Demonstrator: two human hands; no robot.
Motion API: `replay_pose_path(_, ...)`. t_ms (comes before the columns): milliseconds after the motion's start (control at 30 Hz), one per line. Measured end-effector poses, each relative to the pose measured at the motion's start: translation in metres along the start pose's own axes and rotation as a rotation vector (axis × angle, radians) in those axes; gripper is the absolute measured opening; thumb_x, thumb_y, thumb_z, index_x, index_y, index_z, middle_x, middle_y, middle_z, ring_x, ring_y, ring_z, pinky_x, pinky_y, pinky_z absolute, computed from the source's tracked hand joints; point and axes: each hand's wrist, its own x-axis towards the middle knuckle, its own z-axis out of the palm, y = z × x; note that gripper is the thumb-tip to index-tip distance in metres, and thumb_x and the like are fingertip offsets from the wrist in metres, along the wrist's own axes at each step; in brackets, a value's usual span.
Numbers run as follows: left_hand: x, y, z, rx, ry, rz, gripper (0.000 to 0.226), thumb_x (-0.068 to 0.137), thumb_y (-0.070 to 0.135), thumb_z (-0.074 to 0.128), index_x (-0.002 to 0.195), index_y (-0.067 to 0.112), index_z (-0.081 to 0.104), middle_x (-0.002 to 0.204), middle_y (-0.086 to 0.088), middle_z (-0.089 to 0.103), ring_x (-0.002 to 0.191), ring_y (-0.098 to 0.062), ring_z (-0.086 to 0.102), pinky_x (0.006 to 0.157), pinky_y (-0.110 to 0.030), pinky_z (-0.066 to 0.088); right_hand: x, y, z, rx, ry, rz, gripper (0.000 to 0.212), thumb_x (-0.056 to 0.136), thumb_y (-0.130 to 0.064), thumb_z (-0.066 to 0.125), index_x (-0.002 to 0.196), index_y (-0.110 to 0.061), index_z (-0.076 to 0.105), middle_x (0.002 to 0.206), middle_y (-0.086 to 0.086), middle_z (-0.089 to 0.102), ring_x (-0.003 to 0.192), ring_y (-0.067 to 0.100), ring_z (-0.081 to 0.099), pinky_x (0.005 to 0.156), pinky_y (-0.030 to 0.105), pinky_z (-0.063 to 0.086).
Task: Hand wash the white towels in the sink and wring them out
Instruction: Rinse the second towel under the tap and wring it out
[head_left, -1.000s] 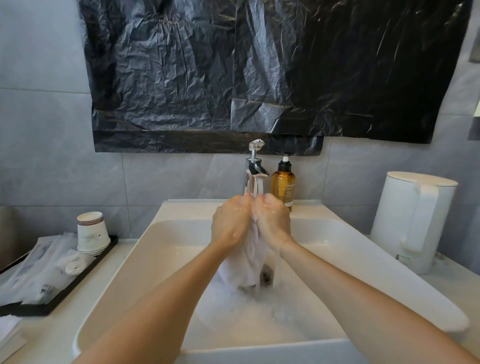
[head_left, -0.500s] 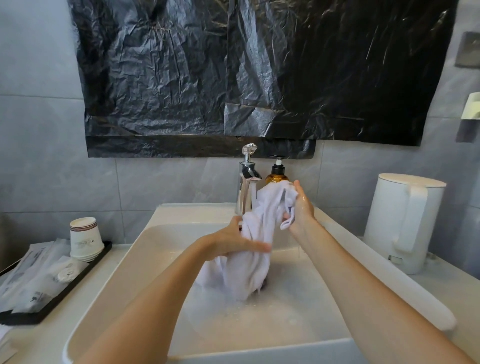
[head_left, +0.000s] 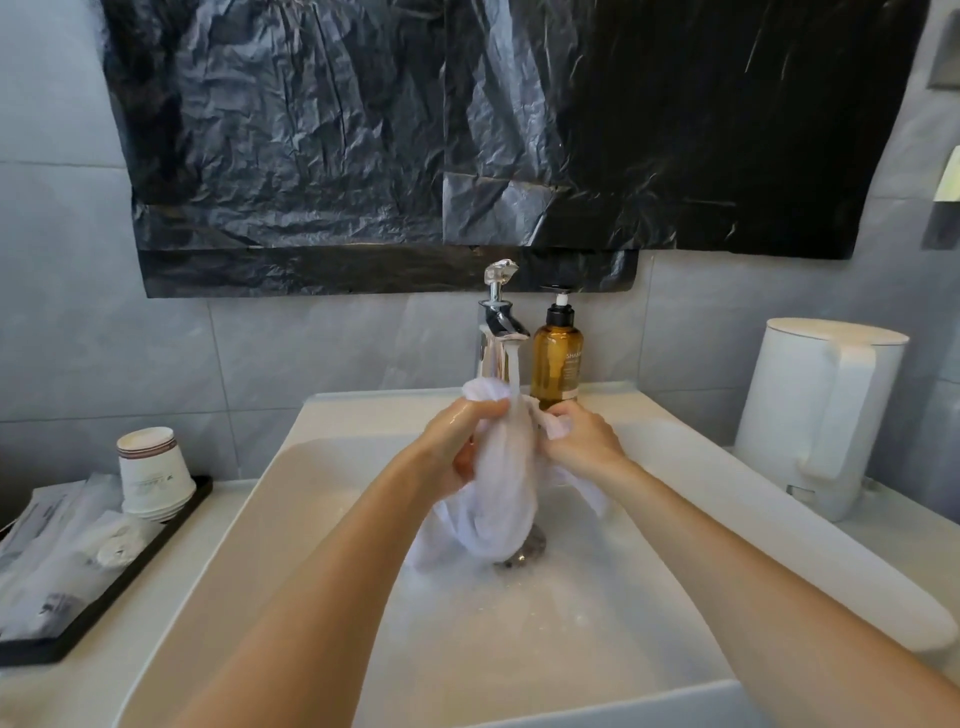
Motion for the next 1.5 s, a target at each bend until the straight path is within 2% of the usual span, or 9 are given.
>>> replay_pose_path(100, 0.004, -0.003, 0.008, -0.039, -0.108, -0.043, 0.058, 0.079, 0.029, 0.074, 0.129, 0.008, 0.054, 0.117, -0.015, 0.065, 0.101, -0.026, 0.064, 0.072, -0.031, 0.055, -0.002, 0.002, 0.0, -0.057, 0.037, 0.084, 0.034, 0.091, -0.05, 0.054, 0.12, -0.031, 0.056, 0.125, 0.006, 0.052, 0.124, 0.033, 0.04, 0.102, 0.046, 0.039)
replay_pose_path(233, 0.006, -0.009, 0.012, -0.099, -0.236, -0.019, 0.074, 0.072, 0.029, 0.075, 0.14, 0.028, 0.044, 0.135, -0.014, 0.054, 0.123, -0.033, 0.054, 0.103, -0.049, 0.046, -0.018, -0.005, -0.004, -0.023, 0.22, 0.022, 0.032, 0.084, -0.041, 0.069, 0.099, -0.021, 0.049, 0.1, 0.0, 0.048, 0.102, 0.024, 0.043, 0.081, 0.033, 0.041)
replay_pose_path(333, -0.001, -0.011, 0.005, -0.224, -0.254, -0.028, 0.056, 0.085, 0.021, 0.068, 0.137, 0.025, 0.045, 0.133, -0.017, 0.057, 0.12, -0.034, 0.057, 0.096, -0.048, 0.051, -0.029, -0.01, -0.003, 0.208, 0.153, 0.079, 0.03, 0.087, -0.043, 0.065, 0.081, -0.016, 0.052, 0.075, -0.002, 0.058, 0.075, 0.022, 0.056, 0.063, 0.032, 0.042)
replay_pose_path(500, -0.009, 0.007, -0.005, -0.23, -0.199, -0.145, 0.055, 0.085, 0.024, 0.067, 0.137, 0.028, 0.049, 0.131, -0.015, 0.06, 0.12, -0.035, 0.057, 0.102, -0.055, 0.045, -0.044, -0.027, 0.0, 0.498, -0.345, 0.227, 0.036, 0.092, -0.058, 0.047, 0.11, -0.032, 0.065, 0.11, 0.007, 0.07, 0.101, 0.023, 0.066, 0.089, 0.042, 0.055)
replay_pose_path(600, -0.019, 0.028, 0.001, -0.118, -0.137, -0.161, 0.044, 0.09, 0.021, 0.06, 0.132, 0.029, 0.051, 0.125, -0.01, 0.063, 0.116, -0.03, 0.059, 0.098, -0.046, 0.049, -0.047, -0.038, -0.022, 0.606, -0.501, 0.354, 0.021, 0.093, -0.037, 0.055, 0.092, -0.018, 0.063, 0.082, 0.017, 0.066, 0.084, 0.031, 0.066, 0.077, 0.037, 0.056)
replay_pose_path(833, -0.064, 0.076, -0.006, 0.086, -0.102, -0.22, 0.055, 0.088, 0.005, 0.068, 0.133, 0.029, 0.047, 0.124, -0.009, 0.064, 0.11, -0.025, 0.065, 0.085, -0.036, 0.057, -0.055, -0.068, -0.092, 0.506, -0.333, 0.175, 0.019, 0.1, -0.024, 0.047, 0.088, -0.009, 0.05, 0.083, 0.01, 0.047, 0.077, 0.017, 0.044, 0.074, 0.033, 0.039)
replay_pose_path(1033, -0.091, 0.136, -0.003, 0.406, -0.05, -0.19, 0.105, 0.045, 0.052, 0.091, 0.135, 0.021, 0.048, 0.129, -0.001, 0.061, 0.115, -0.021, 0.06, 0.099, -0.038, 0.049, -0.053, -0.124, -0.151, 0.448, -0.221, -0.015, 0.021, 0.102, -0.023, 0.042, 0.083, -0.016, 0.049, 0.08, -0.002, 0.049, 0.077, 0.012, 0.044, 0.068, 0.03, 0.035)
replay_pose_path(1300, -0.125, 0.213, -0.015, 0.515, 0.108, 0.022, 0.062, 0.069, 0.017, 0.087, 0.123, 0.024, 0.055, 0.114, -0.011, 0.061, 0.104, -0.026, 0.061, 0.084, -0.03, 0.054, -0.043, -0.176, -0.208, 0.574, -0.069, -0.112, 0.024, 0.101, -0.032, 0.043, 0.096, -0.011, 0.052, 0.087, -0.001, 0.052, 0.084, 0.012, 0.048, 0.079, 0.034, 0.044)
replay_pose_path(1500, -0.144, 0.246, -0.018, 0.288, 0.158, 0.073, 0.026, 0.087, 0.006, 0.069, 0.109, 0.015, 0.058, 0.097, -0.008, 0.06, 0.086, -0.018, 0.062, 0.073, -0.026, 0.058, -0.032, -0.197, -0.253, 0.539, 0.022, -0.207, 0.023, 0.102, -0.032, 0.039, 0.092, -0.014, 0.048, 0.085, -0.003, 0.048, 0.079, 0.008, 0.044, 0.075, 0.026, 0.038)
